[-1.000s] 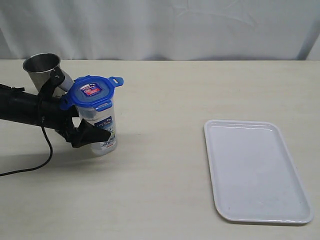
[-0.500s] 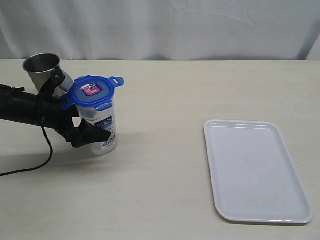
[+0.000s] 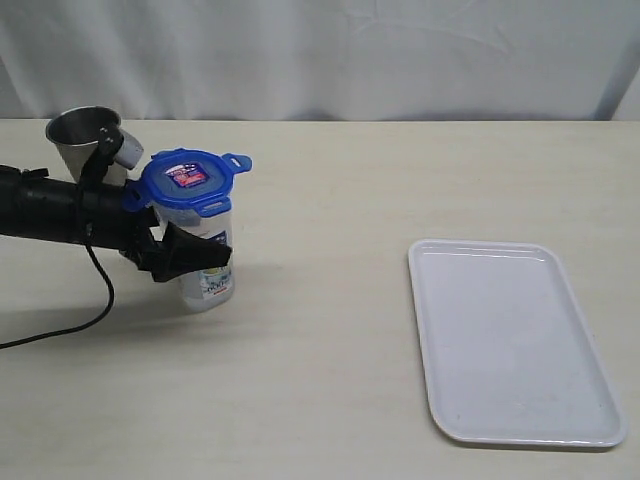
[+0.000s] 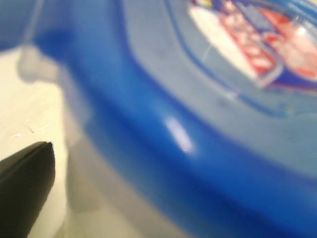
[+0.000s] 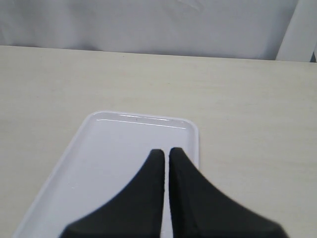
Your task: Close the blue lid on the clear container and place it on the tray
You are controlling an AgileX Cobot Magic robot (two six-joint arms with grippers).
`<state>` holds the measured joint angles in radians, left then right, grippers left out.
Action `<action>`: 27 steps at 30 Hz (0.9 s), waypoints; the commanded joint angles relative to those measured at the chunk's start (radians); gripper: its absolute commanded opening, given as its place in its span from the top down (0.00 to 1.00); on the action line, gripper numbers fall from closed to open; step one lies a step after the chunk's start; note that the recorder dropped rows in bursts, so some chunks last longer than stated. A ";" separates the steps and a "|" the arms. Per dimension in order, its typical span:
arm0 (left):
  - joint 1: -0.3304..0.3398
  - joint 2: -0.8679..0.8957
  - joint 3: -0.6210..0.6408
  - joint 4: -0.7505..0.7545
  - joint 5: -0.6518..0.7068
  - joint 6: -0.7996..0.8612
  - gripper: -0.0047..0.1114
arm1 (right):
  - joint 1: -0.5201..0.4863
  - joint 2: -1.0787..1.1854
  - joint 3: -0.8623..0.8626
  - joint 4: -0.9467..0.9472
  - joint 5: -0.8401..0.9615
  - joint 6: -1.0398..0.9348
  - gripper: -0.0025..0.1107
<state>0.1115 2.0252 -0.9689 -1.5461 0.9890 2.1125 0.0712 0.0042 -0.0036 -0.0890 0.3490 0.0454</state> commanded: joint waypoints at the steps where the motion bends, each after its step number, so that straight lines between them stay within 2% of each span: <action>1: -0.007 0.005 -0.002 -0.038 0.022 0.021 0.09 | 0.002 -0.004 0.004 -0.003 -0.003 0.000 0.94; 4: -0.007 0.005 -0.002 -0.028 0.012 0.021 0.09 | 0.002 -0.004 0.004 -0.003 -0.003 0.000 0.94; 9: -0.007 0.005 0.003 0.048 -0.082 0.021 0.09 | 0.002 -0.004 0.004 -0.003 -0.003 0.000 0.94; 27: -0.007 0.063 0.001 0.062 -0.085 0.021 0.09 | 0.002 -0.004 0.004 -0.003 -0.003 0.000 0.94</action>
<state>0.1115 2.0877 -0.9689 -1.4797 0.9030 2.1125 0.0712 0.0042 -0.0036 -0.0890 0.3490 0.0454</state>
